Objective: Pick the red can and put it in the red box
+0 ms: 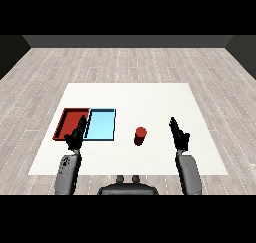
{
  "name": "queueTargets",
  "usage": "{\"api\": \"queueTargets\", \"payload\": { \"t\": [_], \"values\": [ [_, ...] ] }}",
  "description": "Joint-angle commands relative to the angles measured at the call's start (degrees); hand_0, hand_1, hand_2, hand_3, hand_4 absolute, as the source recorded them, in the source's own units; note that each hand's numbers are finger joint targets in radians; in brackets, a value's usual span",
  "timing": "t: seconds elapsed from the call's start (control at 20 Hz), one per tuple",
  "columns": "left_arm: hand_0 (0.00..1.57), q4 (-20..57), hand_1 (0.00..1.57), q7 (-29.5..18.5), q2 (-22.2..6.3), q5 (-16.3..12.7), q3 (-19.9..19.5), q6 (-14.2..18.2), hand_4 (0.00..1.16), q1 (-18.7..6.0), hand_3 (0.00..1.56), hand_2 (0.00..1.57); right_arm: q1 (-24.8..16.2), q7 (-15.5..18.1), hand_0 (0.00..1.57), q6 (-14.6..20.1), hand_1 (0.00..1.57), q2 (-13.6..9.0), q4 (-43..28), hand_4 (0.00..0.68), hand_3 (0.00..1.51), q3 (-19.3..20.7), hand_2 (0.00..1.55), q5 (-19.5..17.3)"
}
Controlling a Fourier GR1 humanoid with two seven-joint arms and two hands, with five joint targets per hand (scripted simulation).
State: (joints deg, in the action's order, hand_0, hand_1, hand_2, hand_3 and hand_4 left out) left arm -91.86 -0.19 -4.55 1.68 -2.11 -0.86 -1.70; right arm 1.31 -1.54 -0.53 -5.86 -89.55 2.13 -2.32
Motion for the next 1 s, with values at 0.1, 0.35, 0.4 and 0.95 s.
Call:
{"api": "queueTargets", "payload": {
  "t": [0.1, 0.35, 0.4, 0.95],
  "values": [
    [0.00, 0.4, 0.00, 1.2, 0.7, -0.8, 0.2, -0.7, 0.00, 0.3, 0.00, 0.00, -5.7, 2.4, 0.00, -5.6, 0.00, -2.0, -3.3, 0.000, 0.00, 2.5, 0.00, 4.3],
    [0.00, -6.0, 0.00, -12.5, 2.9, -3.4, -0.4, -1.3, 0.00, -1.0, 0.00, 0.00, -5.3, 14.9, 0.00, -10.1, 0.00, -1.2, -9.3, 0.000, 0.00, 4.5, 0.00, 10.4],
    [0.00, -4.8, 0.00, -15.4, 3.1, -3.4, -0.3, -1.9, 0.00, -0.8, 0.00, 0.00, -6.5, 17.5, 0.00, -11.5, 0.00, -1.9, -8.4, 0.000, 0.00, 4.6, 0.00, 10.3],
    [0.00, -3.5, 0.00, -19.0, 2.1, -3.0, -0.8, -1.4, 0.00, -0.8, 0.00, 0.00, -13.5, 27.7, 0.00, -18.3, 0.00, -2.3, -5.8, 0.000, 0.00, 7.0, 0.00, 10.2]
  ]
}}
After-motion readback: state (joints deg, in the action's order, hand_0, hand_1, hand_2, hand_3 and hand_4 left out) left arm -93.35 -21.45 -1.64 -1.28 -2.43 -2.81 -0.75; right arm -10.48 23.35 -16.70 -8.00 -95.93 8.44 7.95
